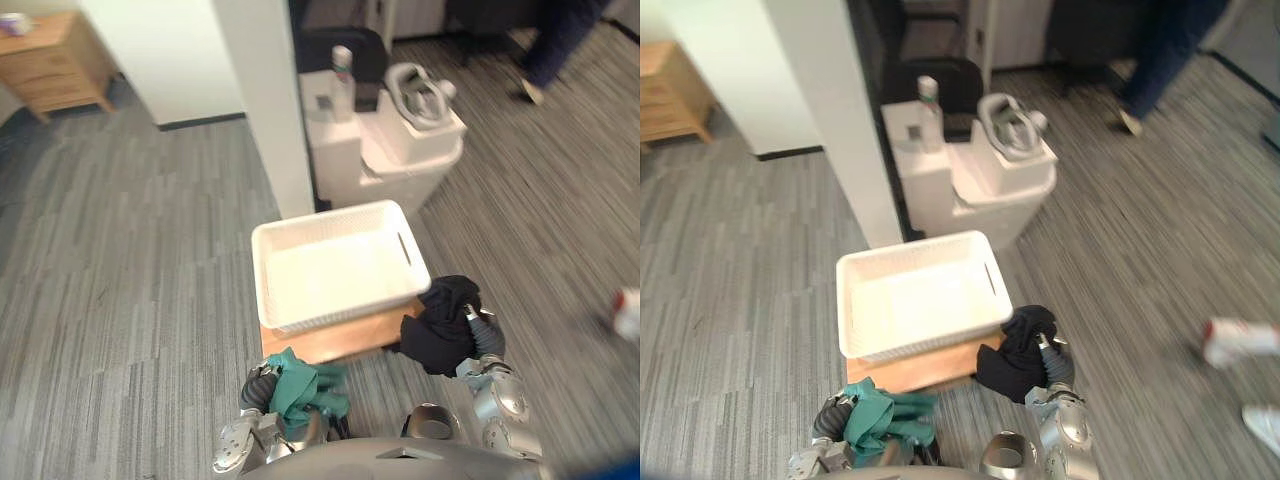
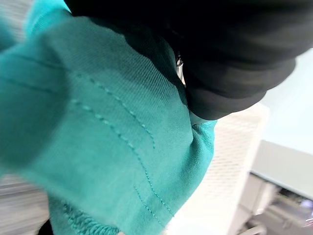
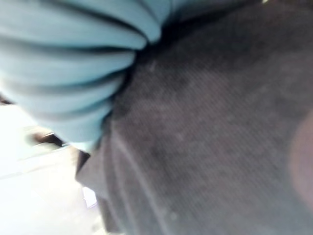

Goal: Tidy the bed and pick cloth on bed and put in laundry

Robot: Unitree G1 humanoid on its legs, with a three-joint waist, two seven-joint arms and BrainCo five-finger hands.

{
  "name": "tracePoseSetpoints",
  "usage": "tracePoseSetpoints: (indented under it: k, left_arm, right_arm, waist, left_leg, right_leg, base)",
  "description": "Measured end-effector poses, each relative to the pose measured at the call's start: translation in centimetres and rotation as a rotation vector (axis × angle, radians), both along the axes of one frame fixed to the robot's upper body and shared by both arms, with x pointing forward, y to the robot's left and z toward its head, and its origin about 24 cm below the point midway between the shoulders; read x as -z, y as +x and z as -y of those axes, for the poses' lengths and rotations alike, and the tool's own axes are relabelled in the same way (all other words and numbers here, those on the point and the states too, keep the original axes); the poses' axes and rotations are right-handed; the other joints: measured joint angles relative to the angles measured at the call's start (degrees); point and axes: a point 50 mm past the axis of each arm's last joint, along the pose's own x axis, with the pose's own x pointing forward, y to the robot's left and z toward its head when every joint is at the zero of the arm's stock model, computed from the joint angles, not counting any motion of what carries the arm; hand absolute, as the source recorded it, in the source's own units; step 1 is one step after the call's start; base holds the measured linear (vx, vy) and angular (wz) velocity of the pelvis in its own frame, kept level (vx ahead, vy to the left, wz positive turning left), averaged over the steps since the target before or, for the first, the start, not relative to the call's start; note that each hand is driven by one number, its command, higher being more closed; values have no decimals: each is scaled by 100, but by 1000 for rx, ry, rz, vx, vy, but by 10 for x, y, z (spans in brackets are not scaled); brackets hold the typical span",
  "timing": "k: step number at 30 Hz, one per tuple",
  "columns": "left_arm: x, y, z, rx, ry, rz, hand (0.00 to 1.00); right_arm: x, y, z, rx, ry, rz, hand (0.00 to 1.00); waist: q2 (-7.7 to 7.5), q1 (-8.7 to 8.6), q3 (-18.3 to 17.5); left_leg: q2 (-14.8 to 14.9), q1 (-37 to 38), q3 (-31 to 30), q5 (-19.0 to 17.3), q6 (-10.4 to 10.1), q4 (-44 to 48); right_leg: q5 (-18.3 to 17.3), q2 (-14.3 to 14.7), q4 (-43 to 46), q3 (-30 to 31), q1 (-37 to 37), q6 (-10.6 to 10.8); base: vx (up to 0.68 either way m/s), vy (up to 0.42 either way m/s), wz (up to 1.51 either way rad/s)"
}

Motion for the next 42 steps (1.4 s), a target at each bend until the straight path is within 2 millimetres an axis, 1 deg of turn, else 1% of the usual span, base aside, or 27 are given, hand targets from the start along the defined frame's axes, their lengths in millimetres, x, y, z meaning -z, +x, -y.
tracePoseSetpoints:
  k: [1, 2, 3, 4, 5, 6, 7, 8, 9, 10, 11, 12, 15, 17, 18, 20, 23, 26, 31, 33, 35, 36, 37, 39, 40, 41, 42]
  left_arm:
    - [1, 0, -4, 18, 6, -6, 100]
    - [5, -5, -11, 12, -1, -47, 100]
    - [9, -7, -10, -1, -17, -78, 100]
    - [13, -11, -6, -11, -44, -104, 100]
    - [15, -15, -2, -2, -65, -124, 100]
    - [16, -17, 2, 10, -78, -127, 100]
    - [16, -17, 4, 14, -89, -126, 100]
    - [17, -17, 5, 14, -95, -127, 100]
    - [20, -19, 5, 16, -103, -136, 100]
    - [22, -20, 6, 17, -102, -144, 100]
    - [25, -23, 4, 12, -94, -167, 100]
    - [27, -25, 2, 10, -83, -179, 100]
    - [31, -30, -1, 24, -62, -198, 100]
    - [39, -40, -9, -8, -53, -259, 100]
    - [41, -42, -10, -16, -51, -275, 100]
    - [47, -47, -21, -55, -43, -320, 100]
    - [50, -49, -28, -91, -41, -348, 100]
    - [53, -53, -33, -129, -48, -383, 100]
    - [57, -65, -38, -171, -49, -433, 100]
    - [58, -68, -39, -173, -48, -451, 100]
    - [58, -69, -40, -177, -44, -457, 100]
    - [58, -68, -40, -177, -42, -456, 100]
    - [58, -68, -40, -178, -42, -456, 100]
    - [58, -67, -40, -190, -45, -459, 100]
    - [58, -66, -40, -198, -47, -460, 100]
    - [59, -65, -39, -202, -49, -461, 100]
    - [59, -65, -39, -203, -50, -461, 100]
  right_arm:
    - [-26, 1, 5, 27, -39, 121, 100]
    - [-47, 0, 12, 44, -96, 220, 100]
    - [-55, 2, 16, 44, -131, 253, 100]
    - [-67, 8, 21, 38, -162, 300, 100]
    - [-84, 18, 24, 19, -194, 375, 100]
    - [-93, 24, 26, -3, -220, 415, 100]
    - [-105, 31, 27, -32, -252, 459, 100]
    - [-113, 37, 27, -56, -270, 483, 100]
    - [-124, 44, 28, -83, -297, 514, 100]
    - [-130, 47, 30, -94, -314, 526, 100]
    - [-138, 49, 30, -118, -337, 537, 100]
    - [-148, 50, 28, -147, -362, 562, 100]
    - [-170, 51, 23, -209, -410, 635, 100]
    - [-190, 53, 19, -266, -452, 686, 100]
    - [-193, 54, 19, -278, -459, 692, 100]
    - [-205, 60, 19, -310, -457, 703, 100]
    - [-212, 66, 19, -342, -431, 694, 100]
    - [-212, 69, 18, -371, -388, 678, 100]
    - [-209, 72, 11, -459, -333, 651, 100]
    - [-207, 73, -2, -533, -325, 637, 100]
    - [-202, 73, -24, -653, -300, 621, 100]
    - [-196, 74, -36, -718, -289, 597, 100]
    - [-192, 74, -42, -748, -279, 581, 100]
    - [-177, 75, -64, -840, -230, 520, 100]
    - [-171, 75, -68, -853, -211, 500, 100]
    - [-157, 77, -76, -871, -168, 449, 100]
    - [-149, 78, -80, -880, -151, 418, 100]
  waist:
    - [-99, -74, -50]
    - [-322, -53, -147]
    - [-263, 34, -223]
    - [-175, 85, -296]
    - [-122, 89, -307]
    - [-115, 87, -310]
    - [-147, 122, -291]
    - [-214, 147, -276]
    - [-156, 131, -317]
    - [-118, 133, -328]
    - [-116, 170, -362]
    - [-136, 220, -375]
    - [-165, 199, -399]
    - [-190, 130, -580]
    - [-192, 120, -644]
    - [-249, 106, -781]
    - [-308, 90, -832]
    - [-371, 62, -906]
    - [-341, 46, -965]
    - [-330, 11, -973]
    - [-325, -10, -975]
    - [-325, -1, -975]
    - [-324, 4, -975]
    - [-322, 69, -974]
    - [-322, 96, -973]
    - [-323, 122, -973]
    - [-322, 127, -973]
  left_leg:
    - [-107, 21, -354, -19, -101, -22]
    - [-251, 110, -494, -66, -201, -39]
    - [-195, 120, -492, -93, -265, -27]
    - [-84, 99, -483, -72, -404, 8]
    - [-6, 105, -483, -7, -550, 11]
    - [33, 125, -473, 26, -612, 51]
    - [81, 53, -464, 3, -697, 356]
    - [83, -70, -454, -132, -735, 530]
    - [169, -48, -455, 130, -735, -66]
    - [217, -39, -440, 195, -623, -186]
    - [223, 102, -374, 236, -601, -320]
    - [216, 124, -336, 243, -591, -384]
    - [197, 136, -339, 250, -579, -405]
    - [187, 116, -338, 281, -554, -524]
    - [183, 117, -339, 306, -556, -575]
    - [182, 125, -335, 401, -572, -709]
    - [188, 128, -331, 470, -577, -865]
    - [178, 154, -325, 591, -578, -1082]
    - [177, 292, -292, 739, -580, -1309]
    - [177, 295, -289, 739, -580, -1303]
    - [180, 294, -287, 739, -580, -1297]
    - [181, 293, -291, 739, -580, -1296]
    - [181, 293, -296, 739, -580, -1295]
    - [178, 286, -306, 741, -581, -1295]
    - [176, 288, -312, 750, -593, -1297]
    - [177, 293, -347, 759, -601, -1296]
    - [178, 296, -356, 762, -605, -1295]
  right_leg:
    - [485, 59, -783, 480, -126, 127]
    - [909, -58, -996, 559, -84, 38]
    - [862, -49, -1103, 562, -17, 59]
    - [950, 42, -1296, 488, 64, -24]
    - [1050, 103, -1562, 394, 240, -111]
    - [1101, 132, -1750, 358, 384, -180]
    - [1196, 153, -2027, 363, 593, -277]
    - [1223, 108, -2178, 373, 754, -300]
    - [1255, 173, -2344, 364, 863, -266]
    - [1254, 221, -2409, 370, 912, -264]
    - [1285, 245, -2485, 415, 962, -217]
    - [1289, 249, -2505, 444, 963, -211]
    - [1304, 236, -2519, 447, 965, -202]
    - [1307, 235, -2584, 431, 963, -199]
    - [1313, 236, -2614, 424, 962, -194]
    - [1367, 248, -2710, 416, 962, -193]
    - [1377, 263, -2765, 415, 942, -188]
    - [1384, 270, -2867, 417, 941, -189]
    - [1409, 292, -2877, 419, 952, -189]
    - [1410, 293, -2880, 419, 954, -189]
    - [1438, 299, -2920, 419, 970, -189]
    - [1456, 302, -2952, 418, 986, -192]
    - [1470, 302, -2969, 416, 995, -202]
    - [1502, 303, -3043, 413, 1024, -193]
    - [1504, 301, -3043, 372, 1028, -191]
    - [1504, 298, -3042, 303, 1054, -190]
    - [1504, 298, -3043, 288, 1064, -190]
  base:
    - [349, -167, 140]
    - [379, -186, 97]
    - [328, -153, 24]
    - [327, -128, 1]
    - [295, -100, 10]
    - [313, -107, 13]
    - [197, -64, 5]
    - [183, -71, -2]
    - [107, -41, 0]
    - [90, -3, -7]
    - [75, 41, -13]
    - [58, 47, -12]
    - [-9, 29, 3]
    - [-32, 10, 8]
    - [-15, -6, 10]
    - [-41, -20, 4]
    - [-78, -32, 4]
    - [-71, -35, 3]
    - [-12, -13, -2]
    - [-1, -7, -2]
    - [0, 0, 0]
    - [0, 0, 0]
    - [0, 0, 0]
    - [0, 0, 0]
    - [-17, -34, 9]
    - [-14, -33, 12]
    - [-17, -40, 14]
